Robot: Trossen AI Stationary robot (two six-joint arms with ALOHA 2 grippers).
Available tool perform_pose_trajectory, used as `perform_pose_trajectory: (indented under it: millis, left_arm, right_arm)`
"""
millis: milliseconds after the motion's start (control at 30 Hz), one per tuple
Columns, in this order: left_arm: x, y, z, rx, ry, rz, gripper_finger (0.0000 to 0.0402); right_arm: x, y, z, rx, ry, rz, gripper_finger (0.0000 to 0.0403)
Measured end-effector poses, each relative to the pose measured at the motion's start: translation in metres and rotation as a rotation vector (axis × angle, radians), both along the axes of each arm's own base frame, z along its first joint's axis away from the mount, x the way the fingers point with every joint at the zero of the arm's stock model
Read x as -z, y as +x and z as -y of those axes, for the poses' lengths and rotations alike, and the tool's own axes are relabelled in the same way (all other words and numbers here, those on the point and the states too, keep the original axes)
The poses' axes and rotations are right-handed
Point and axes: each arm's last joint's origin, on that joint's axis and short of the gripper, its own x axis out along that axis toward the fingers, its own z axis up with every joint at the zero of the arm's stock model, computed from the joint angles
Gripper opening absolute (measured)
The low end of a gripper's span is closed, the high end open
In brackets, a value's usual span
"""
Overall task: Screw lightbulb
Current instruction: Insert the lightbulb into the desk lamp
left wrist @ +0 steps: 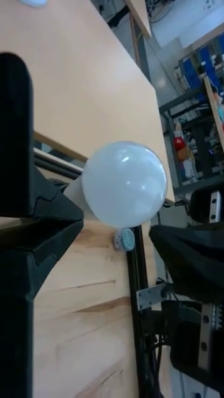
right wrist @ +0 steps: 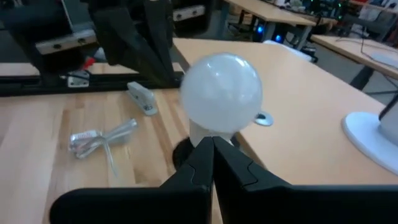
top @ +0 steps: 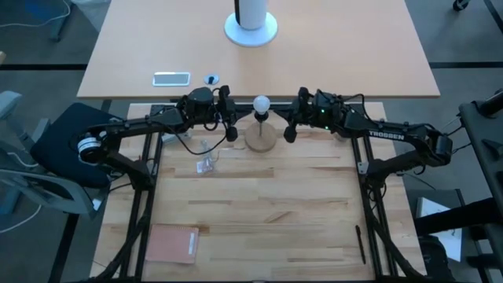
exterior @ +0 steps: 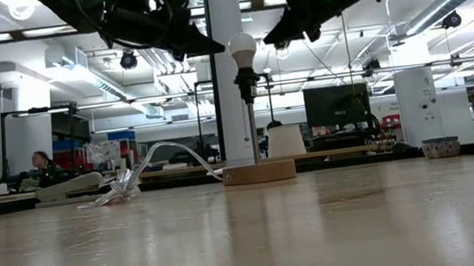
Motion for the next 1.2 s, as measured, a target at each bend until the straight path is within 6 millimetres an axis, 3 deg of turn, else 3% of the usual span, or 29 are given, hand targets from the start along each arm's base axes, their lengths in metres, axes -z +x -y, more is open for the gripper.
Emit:
perform_pose_trajectory:
  millis: [533,800,1200]
  left_arm:
    - [-0.003,0.005,-0.004,-0.022,0.041,0.064,0.0]
    - [0.01,0.012,-0.008,-0.063,0.031,0.032,0.0]
    - [0.008,0.01,-0.008,-0.065,0.023,0.028,0.0]
  right_arm:
    - [0.012,0.018,0.013,0.076,-0.076,0.027,0.0]
    - [0.013,0.019,0.013,0.073,-0.067,0.027,0.0]
    - [0.013,0.016,0.01,0.043,-0.03,0.019,0.0]
